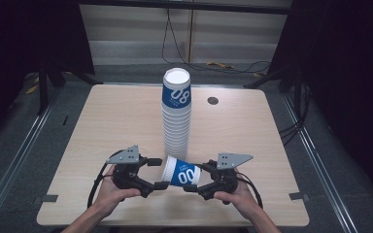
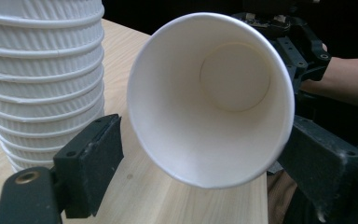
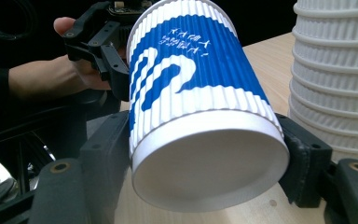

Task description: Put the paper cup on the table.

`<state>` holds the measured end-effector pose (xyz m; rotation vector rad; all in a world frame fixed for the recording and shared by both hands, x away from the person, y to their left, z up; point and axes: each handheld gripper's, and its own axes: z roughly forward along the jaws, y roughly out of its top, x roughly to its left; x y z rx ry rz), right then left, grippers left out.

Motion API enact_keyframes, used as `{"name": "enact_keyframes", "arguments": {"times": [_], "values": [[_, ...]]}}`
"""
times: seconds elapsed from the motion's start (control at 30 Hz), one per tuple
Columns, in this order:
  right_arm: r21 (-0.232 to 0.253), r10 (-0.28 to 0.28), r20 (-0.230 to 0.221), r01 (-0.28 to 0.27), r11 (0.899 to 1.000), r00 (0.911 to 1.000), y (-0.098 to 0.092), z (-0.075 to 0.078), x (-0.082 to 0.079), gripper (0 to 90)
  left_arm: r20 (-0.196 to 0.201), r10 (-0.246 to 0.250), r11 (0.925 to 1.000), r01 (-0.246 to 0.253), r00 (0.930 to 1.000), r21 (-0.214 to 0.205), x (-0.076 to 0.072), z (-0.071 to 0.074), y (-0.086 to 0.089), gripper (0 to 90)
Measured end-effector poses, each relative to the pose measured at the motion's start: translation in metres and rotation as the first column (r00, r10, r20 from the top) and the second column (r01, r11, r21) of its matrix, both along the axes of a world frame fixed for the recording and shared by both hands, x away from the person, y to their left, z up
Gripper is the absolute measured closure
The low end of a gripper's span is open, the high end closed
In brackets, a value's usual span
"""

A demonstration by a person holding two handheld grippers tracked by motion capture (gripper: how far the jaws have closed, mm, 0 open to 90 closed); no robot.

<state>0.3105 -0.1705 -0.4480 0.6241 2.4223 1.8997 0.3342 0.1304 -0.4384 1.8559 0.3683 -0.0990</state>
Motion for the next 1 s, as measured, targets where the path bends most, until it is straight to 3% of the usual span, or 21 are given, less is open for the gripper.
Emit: {"name": "enact_keyframes", "arguments": {"times": [0.2, 0.33, 0.57, 0.67, 0.73, 1.0], "values": [[-0.002, 0.008, 0.000, -0.008, 1.000, 1.0000, 0.000, 0.000, -0.001, 28.2, 0.003, -0.013, 0.9999, 0.013, 0.9999, 0.001, 0.000, -0.002, -0.006, 14.4], [-0.002, 0.016, 0.001, -0.016, 1.000, 0.9999, 0.001, 0.000, -0.001, 28.2, 0.014, -0.005, 0.9999, 0.005, 0.9999, 0.012, 0.001, -0.002, -0.008, 6.7], [-0.006, 0.032, -0.010, -0.032, 0.999, 0.9994, 0.003, -0.001, -0.002, 28.2, 0.016, -0.025, 0.9997, 0.025, 0.9996, 0.002, 0.001, 0.000, -0.014, 6.6], [-0.014, 0.037, -0.009, -0.037, 0.999, 0.9993, 0.005, -0.002, -0.002, 28.2, -0.006, -0.041, 0.9992, 0.041, 0.9991, 0.001, 0.001, -0.001, -0.015, 7.8], [-0.011, 0.039, -0.009, -0.039, 0.999, 0.9992, 0.006, -0.002, -0.003, 28.3, 0.001, -0.049, 0.9988, 0.049, 0.9988, -0.006, 0.001, -0.001, -0.014, 11.4], [-0.015, 0.049, -0.004, -0.049, 0.999, 0.9988, 0.008, -0.002, -0.004, 28.3, -0.021, -0.071, 0.9972, 0.070, 0.9973, -0.024, 0.002, -0.001, -0.014, 11.6]]}}
